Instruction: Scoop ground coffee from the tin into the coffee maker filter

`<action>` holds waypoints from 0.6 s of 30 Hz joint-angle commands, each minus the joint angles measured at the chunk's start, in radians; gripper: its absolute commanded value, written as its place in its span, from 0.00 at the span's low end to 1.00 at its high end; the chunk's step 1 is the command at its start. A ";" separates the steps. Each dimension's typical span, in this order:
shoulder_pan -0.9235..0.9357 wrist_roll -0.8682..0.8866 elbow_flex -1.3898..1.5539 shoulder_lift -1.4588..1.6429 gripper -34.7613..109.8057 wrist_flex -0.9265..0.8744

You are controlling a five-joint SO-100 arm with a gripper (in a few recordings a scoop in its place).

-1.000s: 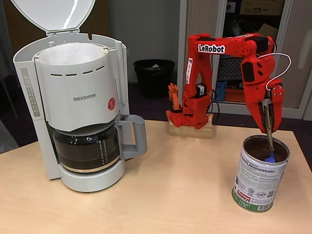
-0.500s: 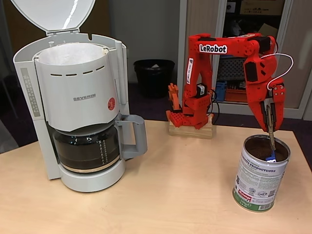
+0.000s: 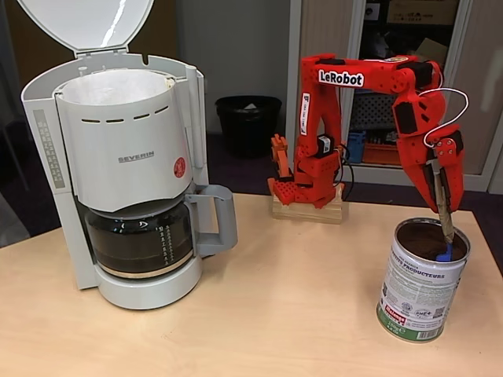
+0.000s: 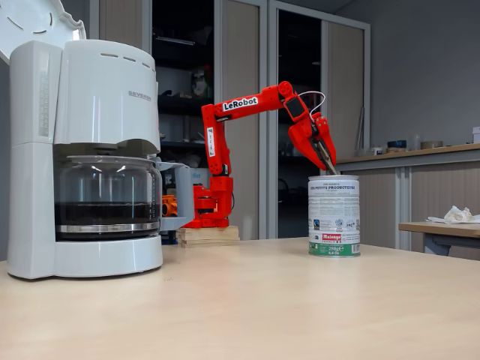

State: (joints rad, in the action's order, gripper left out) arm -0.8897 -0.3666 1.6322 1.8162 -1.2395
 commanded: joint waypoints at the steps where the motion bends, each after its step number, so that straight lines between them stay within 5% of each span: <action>1: -0.028 0.069 0.092 0.115 0.24 0.063; 18: 0.037 0.296 0.454 0.497 0.24 0.126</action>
State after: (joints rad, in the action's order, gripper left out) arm -0.8652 -0.0767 2.0647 2.2503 -1.1045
